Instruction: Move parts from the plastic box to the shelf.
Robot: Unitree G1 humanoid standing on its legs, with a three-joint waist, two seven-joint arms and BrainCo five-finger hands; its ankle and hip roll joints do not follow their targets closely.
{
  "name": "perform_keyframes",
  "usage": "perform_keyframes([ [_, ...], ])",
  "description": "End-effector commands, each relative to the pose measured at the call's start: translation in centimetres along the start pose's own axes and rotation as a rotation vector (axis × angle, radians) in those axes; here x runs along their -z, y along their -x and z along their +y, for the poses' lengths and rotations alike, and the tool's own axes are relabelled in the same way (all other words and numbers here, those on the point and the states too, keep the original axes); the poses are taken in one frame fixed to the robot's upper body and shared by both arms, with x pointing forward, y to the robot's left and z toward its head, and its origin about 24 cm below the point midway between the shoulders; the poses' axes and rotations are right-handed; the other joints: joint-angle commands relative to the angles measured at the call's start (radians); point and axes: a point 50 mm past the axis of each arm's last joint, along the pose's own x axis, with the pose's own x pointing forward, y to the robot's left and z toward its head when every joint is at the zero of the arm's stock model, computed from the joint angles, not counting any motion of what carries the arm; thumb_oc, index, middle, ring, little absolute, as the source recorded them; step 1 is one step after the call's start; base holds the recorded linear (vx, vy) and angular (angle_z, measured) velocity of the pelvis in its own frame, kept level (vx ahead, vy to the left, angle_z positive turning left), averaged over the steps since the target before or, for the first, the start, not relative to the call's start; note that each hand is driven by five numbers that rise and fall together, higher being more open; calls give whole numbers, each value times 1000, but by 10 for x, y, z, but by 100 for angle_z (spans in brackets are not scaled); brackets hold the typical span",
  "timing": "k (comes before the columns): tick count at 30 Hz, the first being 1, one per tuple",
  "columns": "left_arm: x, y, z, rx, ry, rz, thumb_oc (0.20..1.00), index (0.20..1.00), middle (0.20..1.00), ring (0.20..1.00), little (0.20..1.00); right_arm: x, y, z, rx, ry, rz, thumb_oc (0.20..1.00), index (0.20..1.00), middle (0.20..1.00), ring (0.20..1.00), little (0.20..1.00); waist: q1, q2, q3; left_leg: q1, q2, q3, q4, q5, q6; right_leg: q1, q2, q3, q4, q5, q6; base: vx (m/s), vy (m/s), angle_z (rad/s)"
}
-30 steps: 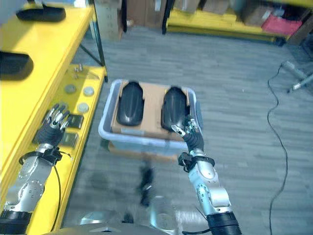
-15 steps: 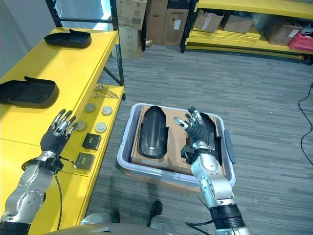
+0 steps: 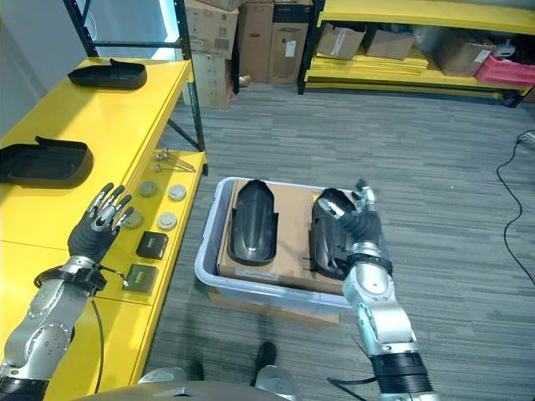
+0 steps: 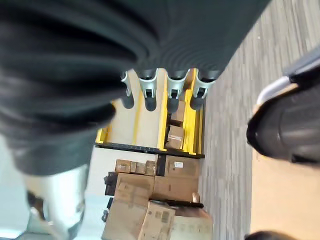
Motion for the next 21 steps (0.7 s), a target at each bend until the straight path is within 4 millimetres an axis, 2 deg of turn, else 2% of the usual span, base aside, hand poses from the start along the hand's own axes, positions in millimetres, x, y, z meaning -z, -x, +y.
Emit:
perform_keyframes([
  [1, -32, -14, -24, 147, 15, -164, 1000, 1000, 1000, 1000, 1000, -42, -26, -17, 151, 128, -235, 1000, 1000, 1000, 1000, 1000, 20, 24, 31, -124, 40, 14, 45, 20, -15, 33, -53, -35, 59, -127, 76, -137, 16, -1],
  [6, -53, -34, -47, 260, 29, -282, 1000, 1000, 1000, 1000, 1000, -68, -69, -43, 374, 192, -312, 1000, 1000, 1000, 1000, 1000, 44, 44, 147, -262, 21, -37, 90, 32, -12, -59, -69, -48, 72, -110, 82, -267, -38, 1],
  [9, -55, -41, -56, 288, 7, -304, 1000, 1000, 1000, 1000, 1000, -72, -84, -61, 467, 173, -275, 1000, 1000, 1000, 1000, 1000, 55, 48, 203, -303, 13, -59, 102, 41, -11, -77, -72, -59, 71, -102, 83, -125, -72, 17],
  [15, -52, -46, -61, 303, -9, -308, 1000, 1000, 1000, 1000, 1000, -63, -96, -86, 582, 172, -173, 1000, 1000, 1000, 1000, 1000, 70, 65, 257, -329, 5, -76, 94, 55, -11, -85, -79, -77, 67, -100, 85, -49, -9, 12],
  [21, -50, -44, -60, 316, 1, -314, 1000, 1000, 1000, 1000, 1000, -57, -96, -95, 624, 209, -133, 1000, 1000, 1000, 1000, 1000, 68, 76, 271, -320, 3, -71, 74, 62, -11, -85, -85, -79, 68, -104, 84, -7, 31, 6],
])
